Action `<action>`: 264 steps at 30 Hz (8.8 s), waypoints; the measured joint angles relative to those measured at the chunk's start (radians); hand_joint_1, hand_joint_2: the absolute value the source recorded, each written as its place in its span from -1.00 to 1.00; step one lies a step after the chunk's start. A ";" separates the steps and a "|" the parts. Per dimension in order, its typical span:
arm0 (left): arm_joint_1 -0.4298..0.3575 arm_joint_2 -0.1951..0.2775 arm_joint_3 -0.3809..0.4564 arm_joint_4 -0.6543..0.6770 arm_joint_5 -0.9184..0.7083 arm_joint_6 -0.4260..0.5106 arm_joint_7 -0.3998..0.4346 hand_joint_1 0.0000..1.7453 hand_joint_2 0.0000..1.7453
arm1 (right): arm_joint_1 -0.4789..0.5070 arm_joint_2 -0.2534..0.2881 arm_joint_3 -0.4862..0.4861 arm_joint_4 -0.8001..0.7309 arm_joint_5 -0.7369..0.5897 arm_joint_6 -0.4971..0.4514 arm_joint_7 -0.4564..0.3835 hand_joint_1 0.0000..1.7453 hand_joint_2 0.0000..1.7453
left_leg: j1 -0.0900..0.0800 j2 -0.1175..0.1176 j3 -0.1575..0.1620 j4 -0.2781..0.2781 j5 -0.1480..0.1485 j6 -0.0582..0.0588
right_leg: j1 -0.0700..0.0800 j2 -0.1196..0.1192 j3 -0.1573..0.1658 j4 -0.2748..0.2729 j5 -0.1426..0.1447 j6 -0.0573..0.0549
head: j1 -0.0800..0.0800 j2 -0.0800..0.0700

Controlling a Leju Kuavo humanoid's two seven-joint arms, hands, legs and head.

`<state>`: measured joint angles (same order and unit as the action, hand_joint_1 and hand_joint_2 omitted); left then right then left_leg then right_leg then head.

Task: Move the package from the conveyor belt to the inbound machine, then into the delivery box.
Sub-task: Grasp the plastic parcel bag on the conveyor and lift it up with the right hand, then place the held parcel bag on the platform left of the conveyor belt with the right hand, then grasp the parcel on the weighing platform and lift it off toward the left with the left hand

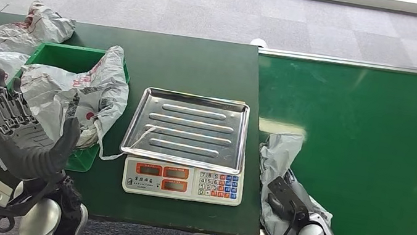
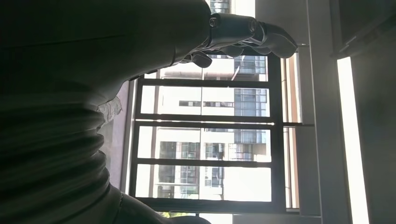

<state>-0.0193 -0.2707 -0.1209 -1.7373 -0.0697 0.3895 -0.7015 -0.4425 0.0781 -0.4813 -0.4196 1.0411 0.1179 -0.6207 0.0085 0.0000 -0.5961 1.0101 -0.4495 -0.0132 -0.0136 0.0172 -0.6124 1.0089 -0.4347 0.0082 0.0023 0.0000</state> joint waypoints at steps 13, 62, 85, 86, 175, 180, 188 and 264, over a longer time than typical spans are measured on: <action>-0.001 0.003 0.000 0.004 -0.002 0.002 0.000 -1.00 1.00 | 0.008 -0.002 0.071 0.000 -0.057 0.036 -0.051 1.00 1.00 | 0.000 0.001 0.000 0.000 -0.001 -0.001 | 0.000 0.002 -0.001 0.000 0.000 0.000 | 0.000 0.000; 0.038 -0.008 0.001 -0.032 -0.038 0.042 0.000 -1.00 1.00 | 0.374 0.206 0.354 -1.409 -0.299 -0.801 -0.026 1.00 1.00 | 0.000 -0.006 -0.003 0.000 -0.003 -0.002 | 0.002 -0.006 -0.001 0.000 -0.004 0.000 | 0.000 0.000; -0.052 -0.008 -0.092 0.075 0.001 0.043 0.006 -1.00 1.00 | -0.063 0.247 0.623 -0.805 -0.409 -0.774 0.118 1.00 1.00 | 0.000 -0.007 -0.003 0.000 0.004 -0.002 | 0.002 -0.005 -0.001 0.001 0.000 -0.001 | 0.000 0.000; -0.053 -0.008 -0.094 0.078 0.001 0.044 0.004 -1.00 1.00 | -0.070 0.247 0.628 -0.789 -0.406 -0.771 0.124 1.00 1.00 | 0.000 -0.007 -0.004 0.000 0.003 -0.002 | 0.002 -0.005 -0.001 0.001 0.000 -0.001 | 0.000 0.000; -0.607 -0.061 -0.220 1.026 -0.617 -0.017 0.238 -1.00 1.00 | 0.157 0.278 0.625 -1.630 -0.520 -0.816 -0.078 -1.00 1.00 | -0.002 -0.006 -0.007 0.001 0.005 0.002 | -0.001 -0.007 -0.005 0.000 0.003 0.002 | 0.000 0.000; -0.627 -0.083 -0.283 1.104 -0.690 -0.058 0.278 -1.00 1.00 | 0.156 0.278 0.644 -1.630 -0.518 -0.815 -0.078 -1.00 1.00 | -0.002 -0.007 -0.007 0.001 0.005 0.002 | -0.001 -0.008 -0.004 0.000 0.002 0.002 | 0.000 0.000; -0.654 -0.099 -0.504 1.246 -0.768 -0.309 0.348 -1.00 1.00 | 0.157 0.278 0.662 -1.630 -0.518 -0.815 -0.078 -1.00 1.00 | -0.002 -0.007 -0.007 0.001 0.004 0.002 | -0.002 -0.008 -0.005 0.000 0.002 0.002 | 0.000 0.000; -0.854 0.007 -0.350 1.232 -1.272 -0.181 0.788 -1.00 1.00 | 0.164 0.275 0.693 -1.646 -0.446 -0.815 -0.078 -1.00 1.00 | -0.002 -0.007 -0.007 0.001 0.006 0.001 | 0.000 -0.009 -0.004 0.001 0.002 0.002 | 0.000 0.000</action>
<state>-0.8731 -0.2639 -0.4704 -0.5057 -1.3418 0.2085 0.0868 -0.2782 0.3532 0.2115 -2.0657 0.5947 -0.6974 -0.6985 0.0063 -0.0073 -0.6028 1.0108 -0.4436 -0.0121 -0.0140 0.0086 -0.6160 1.0094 -0.4323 0.0101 0.0025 0.0000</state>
